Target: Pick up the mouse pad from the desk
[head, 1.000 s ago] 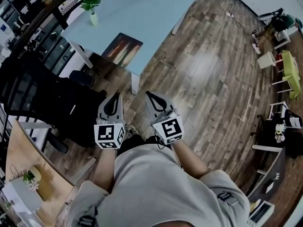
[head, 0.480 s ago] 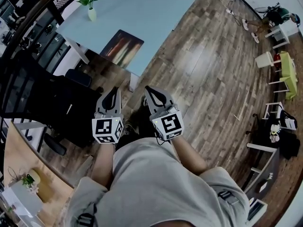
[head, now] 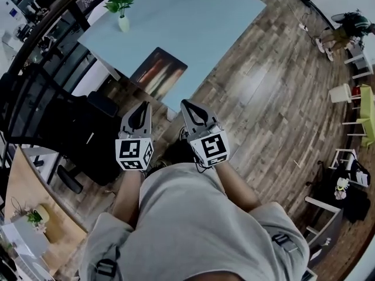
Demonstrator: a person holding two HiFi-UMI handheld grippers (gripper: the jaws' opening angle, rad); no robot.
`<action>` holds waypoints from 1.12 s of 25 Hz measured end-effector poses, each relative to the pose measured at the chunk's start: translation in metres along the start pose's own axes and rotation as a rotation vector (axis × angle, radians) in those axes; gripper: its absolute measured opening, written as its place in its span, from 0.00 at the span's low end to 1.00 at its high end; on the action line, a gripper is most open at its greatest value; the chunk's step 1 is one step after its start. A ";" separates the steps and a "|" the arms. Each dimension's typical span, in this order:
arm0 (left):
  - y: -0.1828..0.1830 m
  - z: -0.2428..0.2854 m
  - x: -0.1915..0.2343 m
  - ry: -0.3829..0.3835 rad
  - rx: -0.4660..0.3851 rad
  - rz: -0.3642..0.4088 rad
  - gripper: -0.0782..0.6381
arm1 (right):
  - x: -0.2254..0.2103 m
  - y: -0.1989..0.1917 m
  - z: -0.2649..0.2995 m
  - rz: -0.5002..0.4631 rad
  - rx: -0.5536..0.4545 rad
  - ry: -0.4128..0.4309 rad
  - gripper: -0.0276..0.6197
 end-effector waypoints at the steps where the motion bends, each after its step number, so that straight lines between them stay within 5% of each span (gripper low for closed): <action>1: 0.000 0.009 0.001 0.008 0.006 -0.003 0.17 | -0.010 -0.002 0.006 0.003 0.003 0.007 0.05; 11: -0.010 0.069 -0.012 0.115 0.109 -0.003 0.17 | -0.084 -0.029 0.033 0.058 0.033 0.102 0.05; 19: -0.035 0.082 -0.005 0.210 0.210 0.026 0.17 | -0.093 -0.057 0.059 0.095 0.082 0.195 0.05; 28: -0.076 0.086 0.031 0.243 0.295 -0.178 0.17 | -0.074 -0.084 0.102 0.095 0.182 0.298 0.05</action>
Point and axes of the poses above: the fingertips, and each gripper's own axes: z forward along the fingers, x to its left, y out of its top, the point moved 3 cm from there along -z, backward along the fingers, and after that the axes turned 4 degrees about -z, right-handed, at the moved point
